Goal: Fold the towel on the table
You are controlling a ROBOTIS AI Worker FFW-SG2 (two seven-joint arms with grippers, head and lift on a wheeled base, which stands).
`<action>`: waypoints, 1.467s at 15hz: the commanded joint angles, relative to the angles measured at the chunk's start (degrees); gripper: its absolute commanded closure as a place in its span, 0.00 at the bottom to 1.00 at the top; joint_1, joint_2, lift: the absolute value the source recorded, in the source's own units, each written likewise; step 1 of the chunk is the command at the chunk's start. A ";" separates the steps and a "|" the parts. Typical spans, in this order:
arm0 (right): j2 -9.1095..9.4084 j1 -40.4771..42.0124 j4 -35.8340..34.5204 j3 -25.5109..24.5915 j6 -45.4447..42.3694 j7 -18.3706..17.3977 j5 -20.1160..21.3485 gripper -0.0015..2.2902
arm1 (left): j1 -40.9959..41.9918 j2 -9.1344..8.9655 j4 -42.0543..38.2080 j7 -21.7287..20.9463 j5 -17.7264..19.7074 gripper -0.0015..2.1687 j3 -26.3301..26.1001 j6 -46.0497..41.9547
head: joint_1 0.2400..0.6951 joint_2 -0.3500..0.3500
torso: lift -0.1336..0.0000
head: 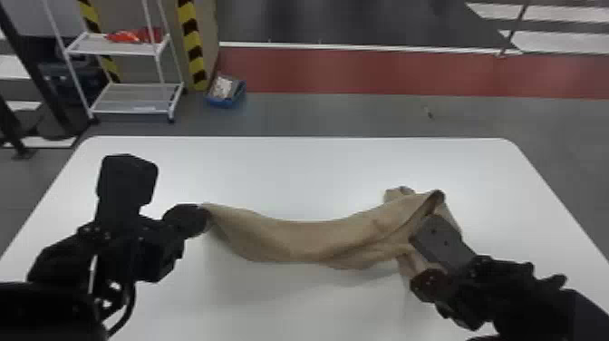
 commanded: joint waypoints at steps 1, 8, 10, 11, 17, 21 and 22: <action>0.14 -0.18 -0.52 -1.86 0.09 -0.71 -1.43 0.86 | -0.26 -0.15 0.23 0.09 0.31 0.77 0.33 0.00 | 1.00 0.43 | 0.07; 0.14 -0.18 -13.96 -19.97 -2.37 3.51 -18.83 0.86 | -0.88 -0.15 0.32 -0.26 0.83 0.77 1.91 -0.18 | 1.00 0.35 | 0.07; 0.00 -0.97 -14.40 -29.90 -17.84 7.90 -23.93 0.86 | -1.58 -0.15 0.32 -0.62 1.89 0.77 3.93 -0.35 | 1.00 0.32 | 0.07; -1.58 -1.23 -13.88 -34.29 -23.29 9.04 -25.86 0.86 | -1.85 -0.15 0.32 -0.70 2.15 0.77 4.90 -0.18 | 1.00 0.31 | 0.07; -11.16 -5.98 -6.49 -41.50 -27.86 7.81 -26.04 0.86 | -3.34 -0.15 0.14 -0.88 3.30 0.77 7.71 0.00 | 1.00 0.17 | 0.07; -16.17 -9.23 -3.15 -40.27 -33.13 1.66 -20.41 0.86 | -4.39 -0.15 -0.21 -0.26 3.47 0.77 8.59 0.53 | 1.00 0.11 | 0.07; -16.52 -9.85 -2.54 -40.27 -35.77 0.61 -19.80 0.86 | -4.57 -0.15 -0.30 0.00 3.56 0.77 8.86 0.70 | 1.00 0.11 | 0.07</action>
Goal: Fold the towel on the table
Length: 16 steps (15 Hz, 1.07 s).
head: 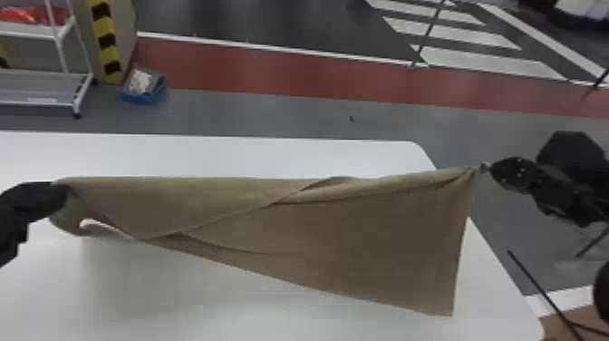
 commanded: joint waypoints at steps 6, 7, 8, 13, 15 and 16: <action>1.15 0.28 5.76 -0.43 -9.61 -7.00 4.23 0.86 | -1.52 -0.15 0.51 -2.49 0.12 0.77 -0.10 1.46 | 1.00 0.08 | 0.07; 1.94 0.72 5.23 -0.43 -10.84 -8.05 4.23 0.86 | -2.22 -0.15 1.75 -2.49 0.03 0.68 -0.54 2.34 | 1.00 0.07 | 0.07; 3.00 1.43 4.18 0.09 -11.01 -7.96 4.41 0.86 | -2.75 -0.15 3.24 -2.31 0.21 0.41 -0.98 2.86 | 1.00 0.07 | 0.07; 6.87 4.15 3.12 3.78 -11.54 -7.61 7.57 0.86 | -3.71 -0.15 10.45 6.74 -0.41 0.02 -8.54 5.15 | 1.00 0.10 | 0.07; 7.48 4.42 3.56 3.87 -11.54 -7.52 7.66 0.86 | -3.63 -0.15 10.71 8.32 -0.41 0.02 -10.64 5.15 | 1.00 0.10 | 0.07; 7.66 4.68 3.82 3.87 -11.54 -7.52 7.75 0.86 | -3.19 -0.15 10.45 8.15 0.12 0.02 -10.73 5.15 | 1.00 0.09 | 0.07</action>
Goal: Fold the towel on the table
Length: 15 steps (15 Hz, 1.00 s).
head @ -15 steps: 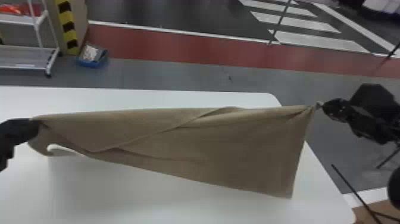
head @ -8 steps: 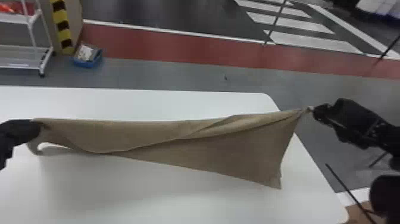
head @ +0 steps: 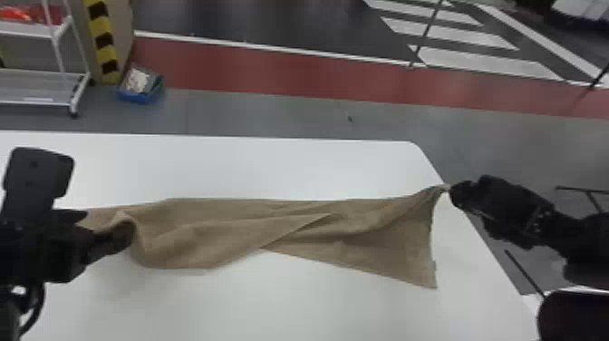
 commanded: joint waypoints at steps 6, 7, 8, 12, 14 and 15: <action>3.48 5.91 -0.45 -2.69 -1.93 -0.97 -0.34 0.86 | -7.84 -0.15 2.59 3.88 2.74 0.02 -1.95 1.43 | 1.00 0.04 | 0.07; 4.18 7.05 -0.89 -3.57 -2.64 -0.97 -0.52 0.86 | -9.69 -0.15 4.26 5.64 3.18 0.02 -1.68 1.95 | 1.00 0.04 | 0.07; 4.79 8.02 -1.33 -4.45 -3.52 -1.14 -0.96 0.86 | -10.92 -0.15 5.76 7.66 4.68 0.02 -1.16 1.78 | 1.00 0.05 | 0.07; 5.94 9.51 -1.60 -6.65 -4.57 -1.85 -1.57 0.86 | -3.71 -0.15 2.51 -5.78 6.43 0.04 2.80 0.02 | 1.00 0.04 | 0.07; 6.46 9.42 -1.60 -6.65 -4.39 -2.02 -1.57 0.86 | 3.32 -0.15 -2.86 -12.64 7.14 0.07 1.74 -1.21 | 1.00 0.00 | 0.07; 7.08 9.16 -1.60 -6.03 -4.39 -2.46 -1.57 0.86 | 6.57 -0.15 -4.96 -13.87 8.10 0.06 0.78 -1.39 | 1.00 0.00 | 0.07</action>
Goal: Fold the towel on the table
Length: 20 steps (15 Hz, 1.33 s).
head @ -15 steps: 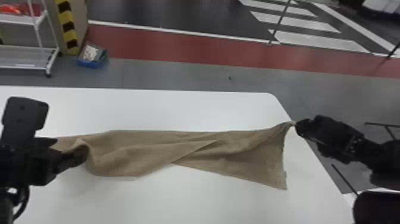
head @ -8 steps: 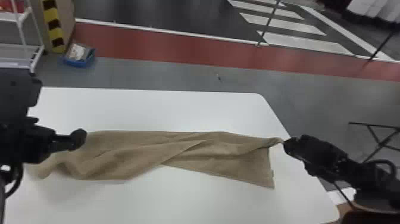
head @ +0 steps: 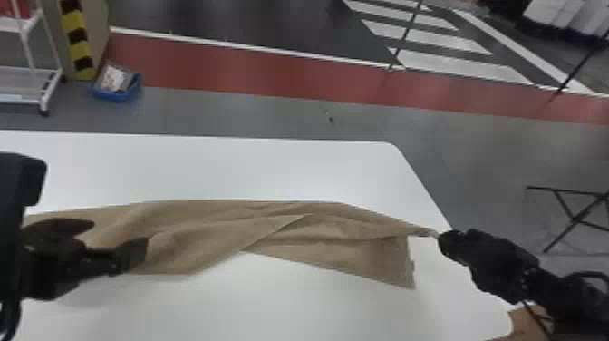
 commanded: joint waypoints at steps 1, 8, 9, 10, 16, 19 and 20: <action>1.02 -0.60 0.01 1.18 0.36 -0.29 0.00 0.86 | 7.24 -0.15 -4.50 -1.00 0.99 0.06 -2.39 -0.91 | 1.00 0.00 | 0.07; 1.86 -0.43 -1.22 3.29 1.06 -0.20 0.35 0.86 | 10.58 -0.15 -0.63 5.33 -2.62 0.14 -5.56 -12.68 | 1.00 0.00 | 0.07; 1.86 -0.16 -1.57 3.38 1.06 -0.12 0.35 0.86 | 10.58 -0.15 -0.54 4.89 -3.58 0.15 -5.65 -12.33 | 1.00 0.00 | 0.07; 1.86 -0.16 -1.57 3.29 1.06 -0.12 0.35 0.86 | 10.66 -0.15 -0.81 3.84 -3.58 0.15 -5.38 -10.40 | 1.00 0.00 | 0.07; 1.86 -0.34 -1.66 3.20 1.06 -0.12 0.44 0.85 | 13.12 -0.15 -3.53 1.64 -4.20 0.15 -3.89 -5.12 | 1.00 0.00 | 0.07; 1.86 -0.34 -1.66 3.47 1.06 -0.03 0.44 0.85 | 9.08 -0.15 1.13 2.25 -5.52 0.15 -4.85 -5.12 | 1.00 0.00 | 0.07; 1.86 -0.34 -1.74 3.47 1.06 -0.03 0.44 0.85 | 7.41 -0.15 3.06 2.43 -6.31 0.15 -5.03 -4.25 | 1.00 0.00 | 0.07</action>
